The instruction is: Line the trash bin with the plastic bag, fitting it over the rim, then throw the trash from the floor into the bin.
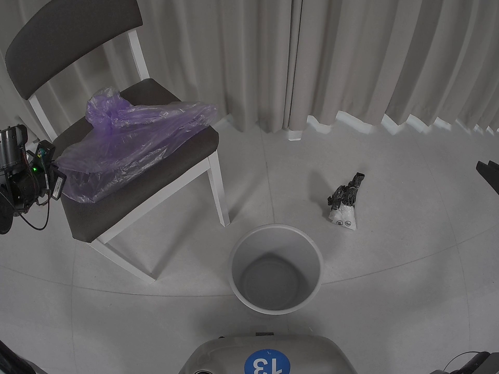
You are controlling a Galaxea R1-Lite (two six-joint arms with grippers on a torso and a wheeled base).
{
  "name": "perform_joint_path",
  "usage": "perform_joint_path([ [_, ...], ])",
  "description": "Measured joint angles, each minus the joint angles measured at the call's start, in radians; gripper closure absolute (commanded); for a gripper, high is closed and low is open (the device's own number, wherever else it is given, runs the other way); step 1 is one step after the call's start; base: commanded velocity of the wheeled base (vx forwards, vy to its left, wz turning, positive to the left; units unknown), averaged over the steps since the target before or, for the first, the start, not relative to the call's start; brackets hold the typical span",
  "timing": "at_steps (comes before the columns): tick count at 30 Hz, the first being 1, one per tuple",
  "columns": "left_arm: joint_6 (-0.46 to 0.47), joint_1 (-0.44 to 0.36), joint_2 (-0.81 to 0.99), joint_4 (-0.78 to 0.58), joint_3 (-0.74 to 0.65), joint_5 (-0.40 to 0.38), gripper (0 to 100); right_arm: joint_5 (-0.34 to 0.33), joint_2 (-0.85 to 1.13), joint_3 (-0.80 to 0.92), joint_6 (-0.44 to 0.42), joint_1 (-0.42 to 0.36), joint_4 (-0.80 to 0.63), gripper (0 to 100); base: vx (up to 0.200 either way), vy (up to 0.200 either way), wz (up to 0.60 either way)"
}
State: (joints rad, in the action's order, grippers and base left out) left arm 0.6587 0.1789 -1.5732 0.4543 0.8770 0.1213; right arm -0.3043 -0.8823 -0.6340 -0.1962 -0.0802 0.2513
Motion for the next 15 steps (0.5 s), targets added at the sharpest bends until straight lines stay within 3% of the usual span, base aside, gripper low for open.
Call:
perform_joint_path([
  [9, -0.116, -0.127, 0.100, -0.123, 0.128, 0.002, 100, 0.008, -0.003, 0.002, 0.000, -0.044, -0.008, 0, 0.000, 0.000, 0.00],
  [15, -0.132, -0.161, 0.154, -0.159, 0.182, 0.003, 100, 0.015, -0.003, 0.017, 0.003, -0.090, -0.016, 0, 0.000, 0.000, 0.00],
])
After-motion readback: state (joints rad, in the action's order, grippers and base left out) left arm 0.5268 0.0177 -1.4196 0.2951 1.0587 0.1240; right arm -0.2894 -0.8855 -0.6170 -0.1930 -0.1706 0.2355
